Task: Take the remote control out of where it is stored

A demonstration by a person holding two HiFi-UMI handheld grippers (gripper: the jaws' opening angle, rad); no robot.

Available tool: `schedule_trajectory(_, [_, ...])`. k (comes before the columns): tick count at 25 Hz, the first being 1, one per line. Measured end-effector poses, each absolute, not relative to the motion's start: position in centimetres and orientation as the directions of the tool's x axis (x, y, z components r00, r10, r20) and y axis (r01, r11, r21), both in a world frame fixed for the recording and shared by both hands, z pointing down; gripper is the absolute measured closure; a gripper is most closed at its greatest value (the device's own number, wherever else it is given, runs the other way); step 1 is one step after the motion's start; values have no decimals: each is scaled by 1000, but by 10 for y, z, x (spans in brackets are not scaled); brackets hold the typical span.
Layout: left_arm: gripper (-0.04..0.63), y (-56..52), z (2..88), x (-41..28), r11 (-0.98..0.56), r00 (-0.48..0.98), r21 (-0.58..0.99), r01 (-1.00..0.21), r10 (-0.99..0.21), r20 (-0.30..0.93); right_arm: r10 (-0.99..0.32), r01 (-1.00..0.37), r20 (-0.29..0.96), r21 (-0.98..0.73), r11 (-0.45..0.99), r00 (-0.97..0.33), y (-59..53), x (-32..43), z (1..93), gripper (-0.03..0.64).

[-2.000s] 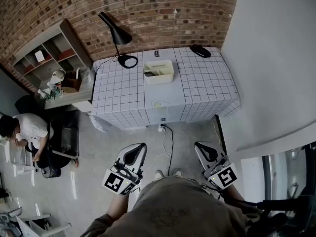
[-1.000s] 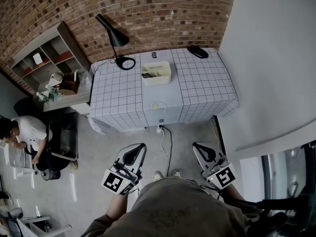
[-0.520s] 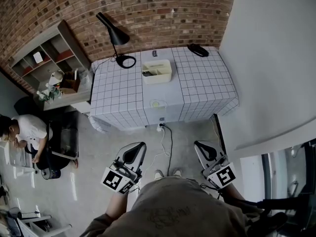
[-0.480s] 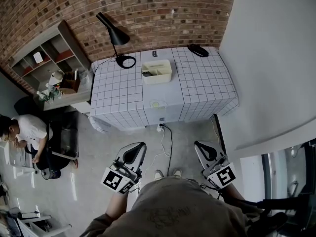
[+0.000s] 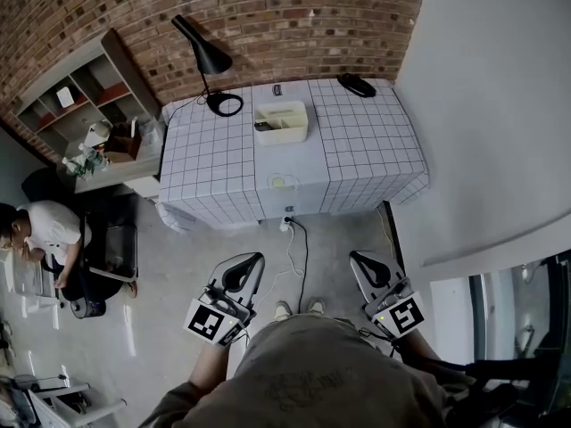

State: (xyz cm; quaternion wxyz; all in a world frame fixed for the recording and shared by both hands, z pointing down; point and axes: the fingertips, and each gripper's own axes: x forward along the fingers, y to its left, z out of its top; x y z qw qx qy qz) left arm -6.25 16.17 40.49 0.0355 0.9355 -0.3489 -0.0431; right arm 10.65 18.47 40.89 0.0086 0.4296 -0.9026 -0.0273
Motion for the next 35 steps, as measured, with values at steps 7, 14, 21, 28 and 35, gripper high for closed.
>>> schedule_trajectory(7, [591, 158, 405, -55, -730, 730, 98, -676, -682, -43, -773, -773, 2, 39, 634, -634, 182, 124, 416, 603])
schedule_trajectory(14, [591, 155, 413, -44, -689, 690, 81, -721, -723, -11, -753, -753, -10, 56, 656, -657, 174, 146, 419, 604])
schedule_trajectory(21, [591, 153, 419, -38, -668, 670, 69, -741, -742, 5, -743, -741, -25, 103, 664, -669, 162, 158, 420, 604])
schedule_trajectory(28, [591, 135, 429, -31, -676, 677, 41, -736, -735, 30, -755, -752, -16, 101, 651, -655, 142, 167, 431, 604])
schedule_trajectory(35, [591, 91, 431, -22, -713, 713, 29, -701, -701, 14, -779, -779, -29, 42, 626, -627, 105, 164, 439, 604])
